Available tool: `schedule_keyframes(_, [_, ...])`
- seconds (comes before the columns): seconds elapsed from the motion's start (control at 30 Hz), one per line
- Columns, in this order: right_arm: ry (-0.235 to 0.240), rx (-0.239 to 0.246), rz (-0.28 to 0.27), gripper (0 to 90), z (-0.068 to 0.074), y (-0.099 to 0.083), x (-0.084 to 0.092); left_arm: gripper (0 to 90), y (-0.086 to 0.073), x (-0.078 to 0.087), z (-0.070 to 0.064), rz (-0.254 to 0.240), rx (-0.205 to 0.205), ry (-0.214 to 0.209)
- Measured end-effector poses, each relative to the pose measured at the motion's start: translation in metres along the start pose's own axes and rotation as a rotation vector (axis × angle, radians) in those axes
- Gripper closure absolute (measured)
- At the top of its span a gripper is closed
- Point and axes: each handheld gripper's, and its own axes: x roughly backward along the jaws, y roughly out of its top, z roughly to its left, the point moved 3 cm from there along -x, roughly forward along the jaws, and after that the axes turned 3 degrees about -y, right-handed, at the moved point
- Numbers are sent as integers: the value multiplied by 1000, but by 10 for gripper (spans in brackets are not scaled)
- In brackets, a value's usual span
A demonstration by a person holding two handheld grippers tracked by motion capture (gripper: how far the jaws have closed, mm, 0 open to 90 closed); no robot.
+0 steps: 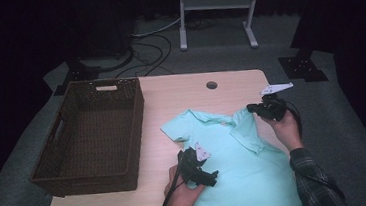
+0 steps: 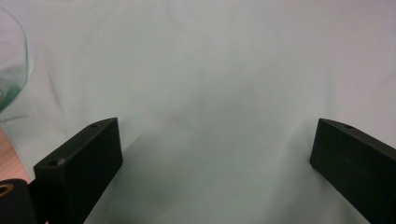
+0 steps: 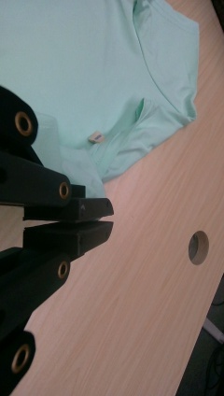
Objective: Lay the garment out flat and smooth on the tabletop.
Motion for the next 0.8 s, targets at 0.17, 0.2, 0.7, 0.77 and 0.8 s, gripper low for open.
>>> schedule_keyframes(0.17, [-12,-8,4,872,-9,1,-5,13,0,0,0,0,0,1])
schedule_keyframes(0.2, [-17,-10,9,872,-11,1,-5,13,0,0,0,-1,0,1])
schedule_keyframes(0.7, [-91,-29,32,873,-42,9,-9,13,0,0,0,-2,0,2])
schedule_keyframes(0.77, [-100,-35,37,873,-47,8,-11,13,0,0,0,-2,0,2])
schedule_keyframes(0.8, [-105,-35,43,873,-49,8,-11,13,0,0,0,-2,0,2])
